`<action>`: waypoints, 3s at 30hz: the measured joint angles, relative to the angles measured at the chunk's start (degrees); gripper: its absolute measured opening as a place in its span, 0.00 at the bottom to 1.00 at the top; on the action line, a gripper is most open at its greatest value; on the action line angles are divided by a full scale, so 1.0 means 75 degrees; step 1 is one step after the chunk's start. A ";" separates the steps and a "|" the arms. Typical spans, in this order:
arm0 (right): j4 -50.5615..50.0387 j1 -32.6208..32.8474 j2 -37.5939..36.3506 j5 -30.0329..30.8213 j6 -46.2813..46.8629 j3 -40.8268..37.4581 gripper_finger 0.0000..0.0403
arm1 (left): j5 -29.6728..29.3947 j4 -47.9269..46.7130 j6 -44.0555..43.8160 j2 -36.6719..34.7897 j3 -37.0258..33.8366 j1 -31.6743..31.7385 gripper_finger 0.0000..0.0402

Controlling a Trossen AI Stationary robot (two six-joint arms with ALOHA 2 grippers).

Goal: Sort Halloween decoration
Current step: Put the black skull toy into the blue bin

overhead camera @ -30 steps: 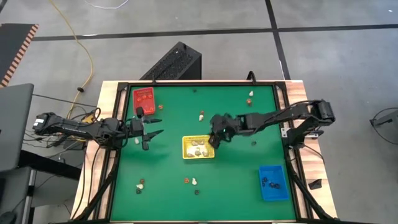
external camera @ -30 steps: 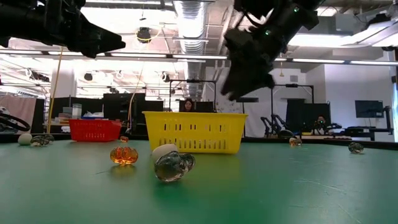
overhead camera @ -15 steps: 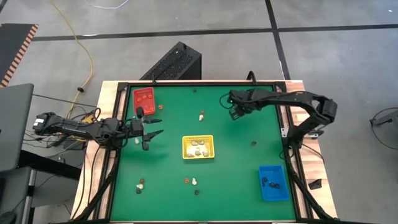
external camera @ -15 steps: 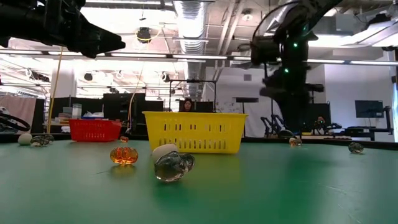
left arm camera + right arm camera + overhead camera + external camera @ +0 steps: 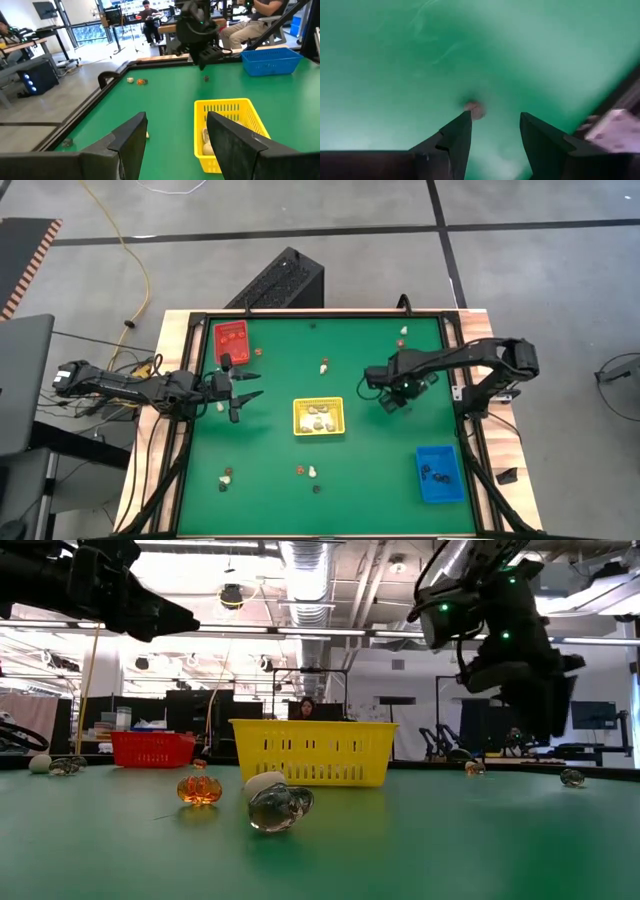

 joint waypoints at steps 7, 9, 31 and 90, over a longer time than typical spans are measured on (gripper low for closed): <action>0.1013 0.0111 0.0003 -0.0449 -0.0083 -0.0942 0.49 | 0.0011 0.0059 -0.0058 0.0000 0.0000 -0.0002 0.49; 0.1448 0.0073 0.0002 -0.0604 -0.0156 -0.1172 0.49 | 0.0012 0.0070 -0.0058 0.0000 0.0000 -0.0002 0.49; 0.1724 0.0160 0.0000 -0.0617 -0.0007 -0.1020 0.49 | 0.0009 0.0073 -0.0003 0.0000 0.0000 -0.0001 0.49; 0.1652 0.0635 0.0007 -0.0905 -0.0752 -0.1484 0.29 | 0.0000 0.0065 -0.0060 0.0003 0.0000 -0.0001 0.49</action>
